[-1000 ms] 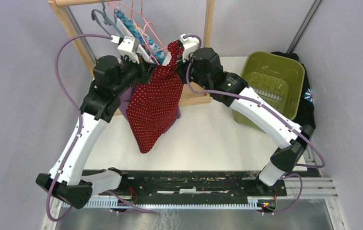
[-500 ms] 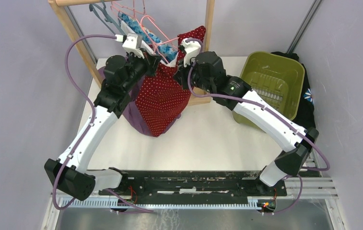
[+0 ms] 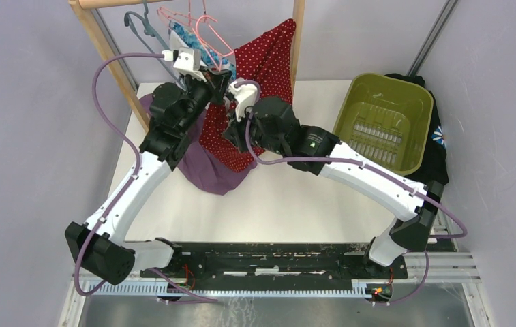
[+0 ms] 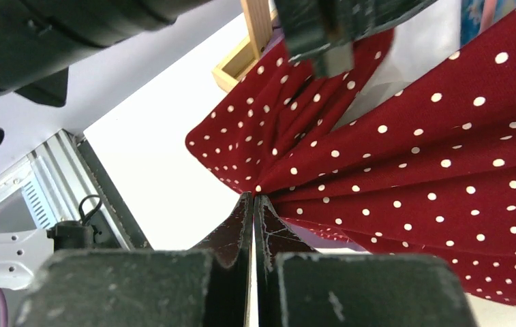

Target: Remove the skirt from the hanger

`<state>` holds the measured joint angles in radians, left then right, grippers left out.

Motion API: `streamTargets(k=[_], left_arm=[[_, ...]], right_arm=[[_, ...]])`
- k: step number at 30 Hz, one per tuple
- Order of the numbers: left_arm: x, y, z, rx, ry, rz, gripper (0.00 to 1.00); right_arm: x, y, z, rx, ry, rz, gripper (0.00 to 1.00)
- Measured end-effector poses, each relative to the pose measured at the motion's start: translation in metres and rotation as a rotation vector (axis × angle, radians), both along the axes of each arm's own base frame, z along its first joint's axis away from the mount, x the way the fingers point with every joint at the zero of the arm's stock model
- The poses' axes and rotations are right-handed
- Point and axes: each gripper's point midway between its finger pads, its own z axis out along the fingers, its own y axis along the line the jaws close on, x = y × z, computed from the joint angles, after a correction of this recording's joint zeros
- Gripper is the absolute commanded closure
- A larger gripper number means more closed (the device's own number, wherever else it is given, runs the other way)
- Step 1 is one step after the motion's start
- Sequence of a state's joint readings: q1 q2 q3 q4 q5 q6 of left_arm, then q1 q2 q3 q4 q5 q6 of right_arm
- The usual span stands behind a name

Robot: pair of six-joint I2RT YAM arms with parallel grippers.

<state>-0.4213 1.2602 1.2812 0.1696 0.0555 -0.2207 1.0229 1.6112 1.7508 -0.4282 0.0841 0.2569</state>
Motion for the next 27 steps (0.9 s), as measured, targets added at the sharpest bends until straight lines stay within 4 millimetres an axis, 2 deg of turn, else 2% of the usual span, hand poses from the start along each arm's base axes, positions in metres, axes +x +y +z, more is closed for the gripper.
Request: streamTargets(k=[8,12,15,19,24,25,27], left_arm=[[0.005,0.008,-0.007,0.038,-0.03,0.062,0.97],[0.009,0.019,0.019,-0.02,-0.127,0.126,0.97],[0.008,0.025,0.033,-0.051,-0.173,0.155,0.97],[0.008,0.028,0.033,-0.045,-0.185,0.17,0.97],[0.002,0.027,0.026,-0.005,-0.152,0.148,0.97],[0.0,0.028,0.023,0.011,-0.142,0.146,0.97],[-0.005,0.029,0.017,0.054,-0.122,0.14,0.97]], right_arm=[[-0.014,0.0,-0.037,-0.05,0.047,0.021,0.99],[-0.058,0.005,-0.08,-0.14,0.147,0.13,0.99],[-0.08,0.004,-0.102,-0.202,0.189,0.175,0.99],[-0.074,-0.006,-0.107,-0.241,0.178,0.132,0.97],[-0.055,-0.024,-0.097,-0.294,0.109,0.034,0.78],[-0.05,-0.028,-0.091,-0.306,0.088,0.015,0.67],[-0.042,-0.033,-0.074,-0.308,0.039,-0.022,0.52]])
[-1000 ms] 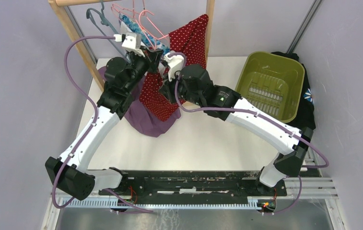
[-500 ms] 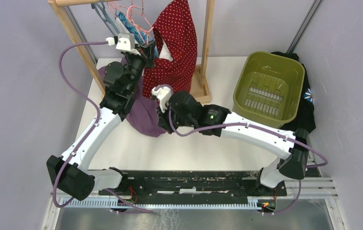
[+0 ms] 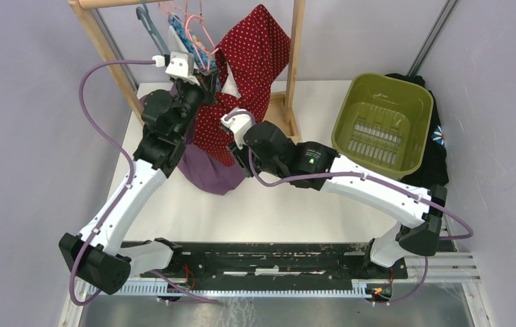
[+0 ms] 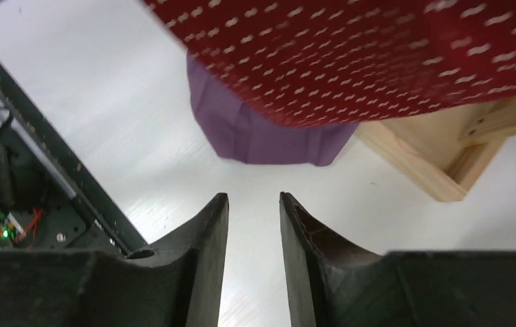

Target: Remove the skirt from the hanger

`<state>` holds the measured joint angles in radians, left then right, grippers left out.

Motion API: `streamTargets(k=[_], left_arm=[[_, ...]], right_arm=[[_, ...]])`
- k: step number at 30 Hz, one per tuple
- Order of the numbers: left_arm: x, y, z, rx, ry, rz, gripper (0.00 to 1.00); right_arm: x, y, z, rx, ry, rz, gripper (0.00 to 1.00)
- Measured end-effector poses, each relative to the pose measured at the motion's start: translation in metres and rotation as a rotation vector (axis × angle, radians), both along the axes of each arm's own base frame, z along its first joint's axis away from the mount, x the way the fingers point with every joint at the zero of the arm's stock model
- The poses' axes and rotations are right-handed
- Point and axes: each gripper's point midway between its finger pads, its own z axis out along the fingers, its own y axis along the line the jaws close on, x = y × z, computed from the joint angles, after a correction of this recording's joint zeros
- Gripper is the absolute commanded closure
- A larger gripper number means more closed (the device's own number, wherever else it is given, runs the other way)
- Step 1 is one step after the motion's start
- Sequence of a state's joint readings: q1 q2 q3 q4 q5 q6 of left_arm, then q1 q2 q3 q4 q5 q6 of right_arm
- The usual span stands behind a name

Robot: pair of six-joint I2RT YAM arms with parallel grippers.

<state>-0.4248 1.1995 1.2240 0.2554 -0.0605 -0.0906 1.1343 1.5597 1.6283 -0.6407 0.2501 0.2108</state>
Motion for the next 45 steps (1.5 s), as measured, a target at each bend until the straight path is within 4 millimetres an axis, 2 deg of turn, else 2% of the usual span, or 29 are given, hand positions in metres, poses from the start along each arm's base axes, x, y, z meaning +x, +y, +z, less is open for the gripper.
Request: streamTargets(k=[2,5,10,14,17,21,27,32,36,39,41,45], left_arm=[[-0.005,0.0,-0.007,0.049,0.031,-0.01,0.97],[-0.013,-0.001,-0.016,0.114,0.085,-0.032,0.97],[-0.024,-0.002,-0.03,0.189,0.138,-0.07,0.97],[-0.032,-0.004,-0.04,0.22,0.174,-0.106,0.97],[-0.035,-0.007,-0.048,0.239,0.201,-0.128,0.97],[-0.04,-0.007,-0.056,0.258,0.229,-0.144,0.97],[-0.055,-0.002,-0.052,0.261,0.232,-0.155,0.97],[-0.072,0.004,-0.045,0.258,0.223,-0.161,0.97],[-0.081,0.008,-0.047,0.26,0.226,-0.16,0.97],[-0.084,0.01,-0.054,0.265,0.24,-0.161,0.97],[-0.087,0.011,-0.059,0.271,0.254,-0.162,0.97],[-0.097,0.017,-0.067,0.287,0.269,-0.159,0.97]], right_arm=[[0.01,-0.004,0.021,0.009,-0.066,-0.028,0.37],[0.022,-0.012,0.04,0.007,-0.153,-0.073,0.23],[0.039,-0.021,0.068,-0.01,-0.274,-0.121,0.18],[0.05,-0.014,0.095,0.012,-0.34,-0.142,0.16],[0.056,-0.009,0.101,0.013,-0.363,-0.15,0.16],[0.065,-0.003,0.098,-0.02,-0.39,-0.162,0.15],[0.086,-0.003,0.088,-0.078,-0.428,-0.226,0.18],[0.114,-0.015,0.088,-0.05,-0.425,-0.309,0.24],[0.129,-0.022,0.096,0.007,-0.423,-0.356,0.35],[0.134,-0.024,0.097,0.024,-0.417,-0.359,0.49],[0.137,-0.026,0.096,0.024,-0.413,-0.358,0.63],[0.154,-0.041,0.091,0.024,-0.385,-0.387,0.87]])
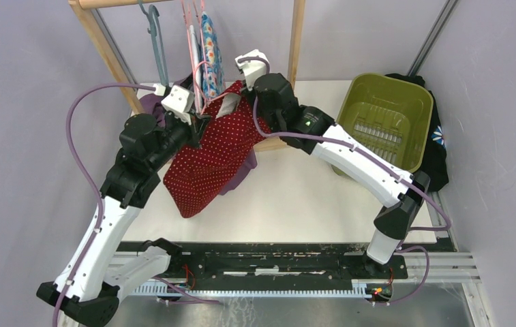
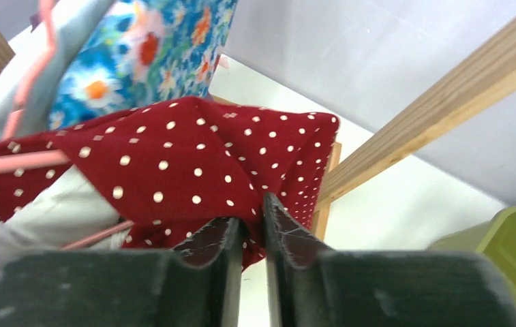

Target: Remove the skirt from the hanger

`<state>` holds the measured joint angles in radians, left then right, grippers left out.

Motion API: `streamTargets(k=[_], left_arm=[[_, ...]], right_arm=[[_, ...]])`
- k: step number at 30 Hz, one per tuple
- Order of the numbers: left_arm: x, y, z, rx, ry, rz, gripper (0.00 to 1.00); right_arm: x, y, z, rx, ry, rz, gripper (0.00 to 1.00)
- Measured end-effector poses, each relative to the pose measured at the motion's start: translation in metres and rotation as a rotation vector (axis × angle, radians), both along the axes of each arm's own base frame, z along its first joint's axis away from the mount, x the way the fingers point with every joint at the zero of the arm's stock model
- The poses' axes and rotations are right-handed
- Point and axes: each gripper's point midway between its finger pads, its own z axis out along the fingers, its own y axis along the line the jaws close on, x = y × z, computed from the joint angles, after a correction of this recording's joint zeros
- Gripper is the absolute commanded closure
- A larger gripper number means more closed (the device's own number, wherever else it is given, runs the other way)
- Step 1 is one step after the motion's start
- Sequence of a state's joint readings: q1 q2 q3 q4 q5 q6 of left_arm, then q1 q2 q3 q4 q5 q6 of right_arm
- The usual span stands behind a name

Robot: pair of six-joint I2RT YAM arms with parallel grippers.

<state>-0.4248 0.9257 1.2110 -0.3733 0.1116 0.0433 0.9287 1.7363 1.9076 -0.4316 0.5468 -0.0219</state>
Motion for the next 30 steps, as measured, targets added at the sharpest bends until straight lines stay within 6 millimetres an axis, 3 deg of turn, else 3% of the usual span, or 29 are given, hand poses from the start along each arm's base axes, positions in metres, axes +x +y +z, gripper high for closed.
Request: streamTargets(k=[2,14,19,30], left_arm=[[-0.004,0.002,-0.001,0.002,0.0,0.004,0.97],[-0.009,0.004,-0.011,0.022,0.039,-0.001,0.97],[-0.02,0.008,-0.011,0.023,0.043,-0.005,0.97],[-0.043,0.008,-0.008,0.007,0.022,-0.061,0.97]], right_arm=[[0.007,-0.007,-0.003,0.013,0.018,-0.007,0.99],[0.019,-0.017,-0.018,0.032,0.069,-0.014,0.99],[0.032,-0.031,-0.018,0.044,0.074,-0.036,0.99],[0.048,-0.033,-0.018,0.097,0.102,0.016,0.99]])
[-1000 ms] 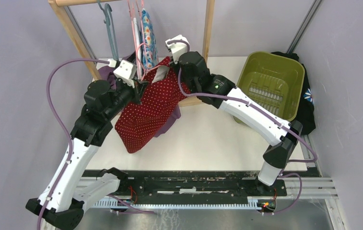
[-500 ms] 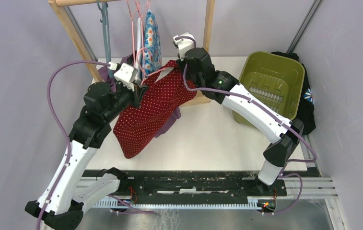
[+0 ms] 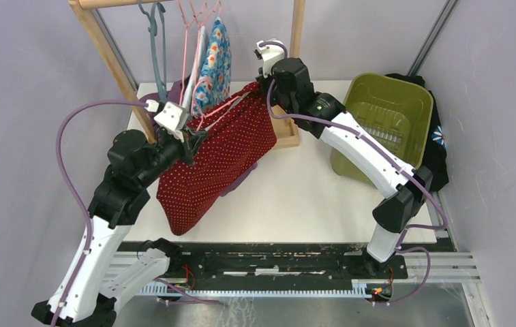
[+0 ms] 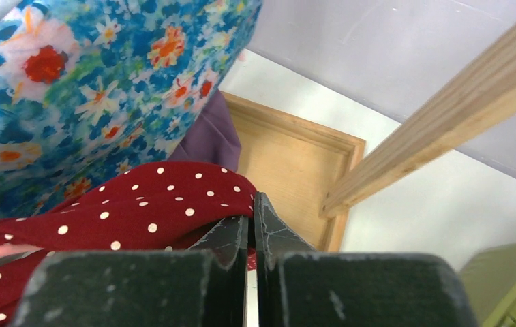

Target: Remove the skirt from the hanger

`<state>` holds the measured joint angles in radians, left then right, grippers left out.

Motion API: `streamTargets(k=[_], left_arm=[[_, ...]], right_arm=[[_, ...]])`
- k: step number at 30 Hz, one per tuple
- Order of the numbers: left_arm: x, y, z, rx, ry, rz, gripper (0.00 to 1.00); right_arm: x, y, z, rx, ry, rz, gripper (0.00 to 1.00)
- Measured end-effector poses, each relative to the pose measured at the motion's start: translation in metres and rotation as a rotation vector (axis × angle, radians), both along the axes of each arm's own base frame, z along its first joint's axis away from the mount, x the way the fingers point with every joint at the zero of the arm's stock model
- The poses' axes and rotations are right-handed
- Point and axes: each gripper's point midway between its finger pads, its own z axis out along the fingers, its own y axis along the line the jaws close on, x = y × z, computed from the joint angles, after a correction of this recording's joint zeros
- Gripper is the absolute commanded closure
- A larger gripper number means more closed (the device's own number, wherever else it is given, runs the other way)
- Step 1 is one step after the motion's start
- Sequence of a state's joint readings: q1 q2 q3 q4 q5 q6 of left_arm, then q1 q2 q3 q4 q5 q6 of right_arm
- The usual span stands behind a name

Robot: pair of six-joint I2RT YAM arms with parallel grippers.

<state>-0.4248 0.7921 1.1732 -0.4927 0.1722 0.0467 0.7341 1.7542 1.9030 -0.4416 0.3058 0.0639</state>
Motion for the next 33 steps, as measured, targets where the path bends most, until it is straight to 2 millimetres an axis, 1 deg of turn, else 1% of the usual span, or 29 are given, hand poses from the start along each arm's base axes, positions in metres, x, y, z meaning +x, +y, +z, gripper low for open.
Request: streamTargets(k=[4,8,16,19,22,25,27,29,33], left_arm=[[-0.011,0.001,-0.001,0.0,0.006,-0.022,0.97],[-0.016,0.001,-0.002,0.002,0.013,-0.031,0.97],[-0.017,0.001,-0.005,0.009,0.019,-0.037,0.97],[-0.01,0.003,-0.006,0.013,0.021,-0.01,0.97],[0.005,0.002,-0.011,0.023,0.036,0.021,0.97],[0.022,-0.002,-0.022,0.041,0.069,0.042,0.97],[0.03,-0.005,-0.029,0.048,0.092,0.047,0.97],[0.033,-0.007,-0.033,0.051,0.104,0.046,0.97],[0.033,-0.009,-0.033,0.045,0.096,0.034,0.97]], right_arm=[[0.005,0.007,-0.005,0.027,0.025,0.041,0.99],[0.008,0.013,-0.008,0.053,0.048,0.077,0.99],[0.011,0.012,-0.012,0.088,0.089,0.109,0.99],[0.009,0.009,-0.012,0.108,0.105,0.118,0.99],[0.008,-0.003,-0.012,0.13,0.126,0.108,0.99],[0.004,-0.019,-0.012,0.152,0.143,0.092,0.99],[-0.001,-0.028,-0.01,0.161,0.151,0.084,0.99],[-0.005,-0.032,-0.005,0.168,0.148,0.085,0.99],[-0.011,-0.036,0.008,0.179,0.122,0.089,0.99]])
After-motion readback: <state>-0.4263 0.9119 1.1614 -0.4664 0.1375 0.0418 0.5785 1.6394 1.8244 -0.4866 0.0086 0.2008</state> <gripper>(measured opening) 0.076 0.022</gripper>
